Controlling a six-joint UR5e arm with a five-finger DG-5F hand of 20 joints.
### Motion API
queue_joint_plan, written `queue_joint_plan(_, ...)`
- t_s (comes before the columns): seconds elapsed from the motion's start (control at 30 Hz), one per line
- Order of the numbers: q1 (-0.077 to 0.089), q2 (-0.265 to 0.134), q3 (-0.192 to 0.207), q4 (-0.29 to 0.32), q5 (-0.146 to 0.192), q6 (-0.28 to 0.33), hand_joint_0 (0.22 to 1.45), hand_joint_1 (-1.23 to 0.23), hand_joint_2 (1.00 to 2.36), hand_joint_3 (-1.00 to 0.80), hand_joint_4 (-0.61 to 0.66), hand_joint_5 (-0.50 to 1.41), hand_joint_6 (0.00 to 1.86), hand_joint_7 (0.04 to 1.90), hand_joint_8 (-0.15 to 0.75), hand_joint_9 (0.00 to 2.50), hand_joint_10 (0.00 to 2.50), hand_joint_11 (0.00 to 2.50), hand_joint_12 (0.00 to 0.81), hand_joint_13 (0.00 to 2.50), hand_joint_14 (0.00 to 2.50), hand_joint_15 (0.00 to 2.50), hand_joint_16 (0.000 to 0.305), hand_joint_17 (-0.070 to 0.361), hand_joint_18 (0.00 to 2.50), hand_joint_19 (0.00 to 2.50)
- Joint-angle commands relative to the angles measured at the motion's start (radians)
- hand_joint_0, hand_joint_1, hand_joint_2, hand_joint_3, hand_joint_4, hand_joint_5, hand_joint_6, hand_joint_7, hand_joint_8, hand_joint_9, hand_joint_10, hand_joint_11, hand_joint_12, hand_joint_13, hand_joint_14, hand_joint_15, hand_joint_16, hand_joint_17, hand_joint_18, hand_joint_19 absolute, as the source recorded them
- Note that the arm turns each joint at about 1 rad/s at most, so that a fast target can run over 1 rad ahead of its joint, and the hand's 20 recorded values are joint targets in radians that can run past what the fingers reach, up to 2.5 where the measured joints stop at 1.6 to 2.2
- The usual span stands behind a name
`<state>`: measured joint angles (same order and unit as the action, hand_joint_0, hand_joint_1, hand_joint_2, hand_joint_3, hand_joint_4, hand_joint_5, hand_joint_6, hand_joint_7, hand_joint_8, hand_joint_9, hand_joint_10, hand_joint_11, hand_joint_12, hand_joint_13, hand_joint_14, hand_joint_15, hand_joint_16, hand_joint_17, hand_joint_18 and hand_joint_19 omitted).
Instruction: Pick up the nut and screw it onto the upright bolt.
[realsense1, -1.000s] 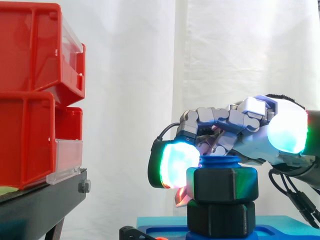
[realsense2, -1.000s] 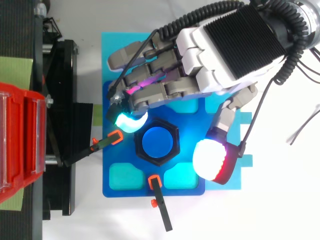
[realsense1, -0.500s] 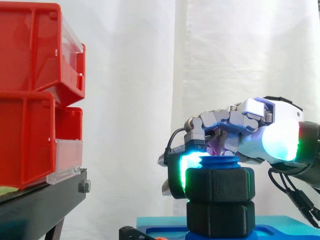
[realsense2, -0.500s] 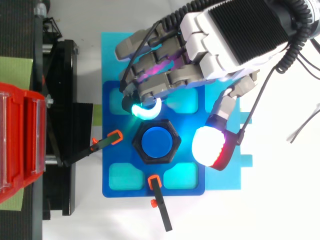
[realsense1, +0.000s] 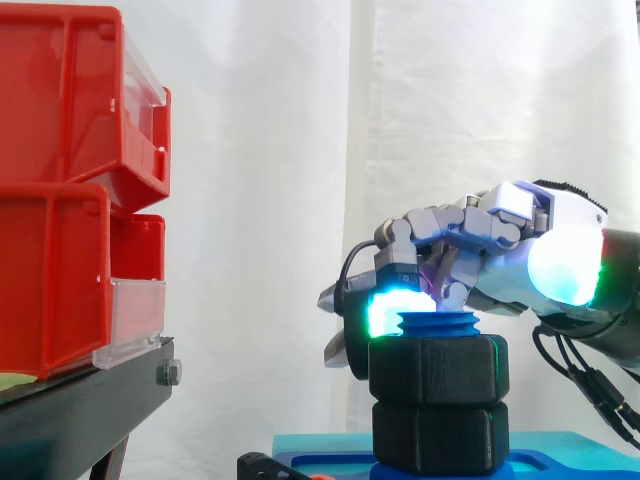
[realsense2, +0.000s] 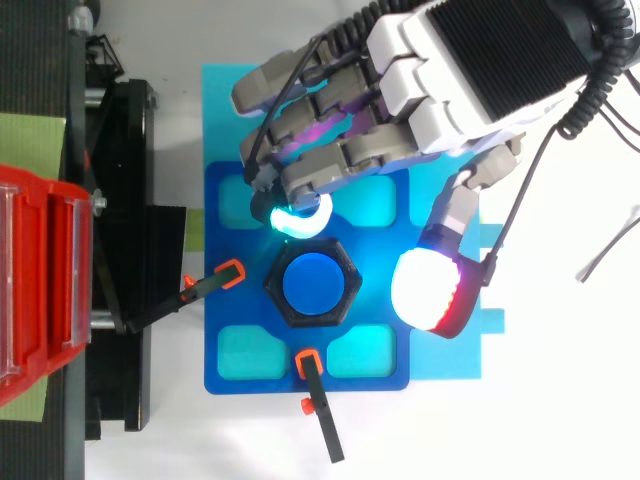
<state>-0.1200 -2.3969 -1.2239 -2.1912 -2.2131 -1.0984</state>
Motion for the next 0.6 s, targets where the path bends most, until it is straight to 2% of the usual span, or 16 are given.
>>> queue_joint_plan(0.0,-0.012,-0.001,0.0,0.039,-0.016,0.008,0.47,-0.16,1.0,-0.5,0.27,-0.05,0.5,1.1,0.285,1.27,0.0,0.11,0.283,0.82,0.0,0.03,0.031,0.069,0.54,0.0)
queue_joint_plan(0.1,-0.02,-0.001,0.0,0.064,-0.033,0.008,0.47,-0.15,1.0,-0.5,0.28,-0.06,0.5,1.07,0.29,1.26,0.0,0.1,0.285,0.81,0.0,0.03,0.031,0.07,0.53,0.0)
queue_joint_plan(0.2,-0.032,-0.001,0.0,0.09,-0.076,0.009,0.47,-0.15,1.0,-0.5,0.29,-0.07,0.5,1.04,0.296,1.24,0.0,0.1,0.29,0.81,0.0,0.03,0.032,0.071,0.53,0.0)
queue_joint_plan(0.27,-0.036,-0.001,0.0,0.091,-0.086,0.008,0.47,-0.16,1.0,-0.5,0.29,-0.08,0.5,1.02,0.295,1.23,0.0,0.09,0.293,0.8,0.0,0.03,0.032,0.073,0.53,0.0)
queue_joint_plan(0.4,-0.038,-0.001,0.0,0.087,-0.086,0.009,0.46,-0.15,1.0,-0.5,0.29,-0.1,0.5,0.96,0.292,1.17,0.0,0.07,0.304,0.77,0.0,0.03,0.034,0.077,0.5,0.0)
queue_joint_plan(0.57,-0.03,-0.001,0.0,0.087,-0.086,0.006,0.45,-0.16,1.0,-0.5,0.26,-0.13,0.5,0.85,0.284,1.05,0.0,0.01,0.321,0.68,0.0,0.01,0.038,0.085,0.43,0.0)
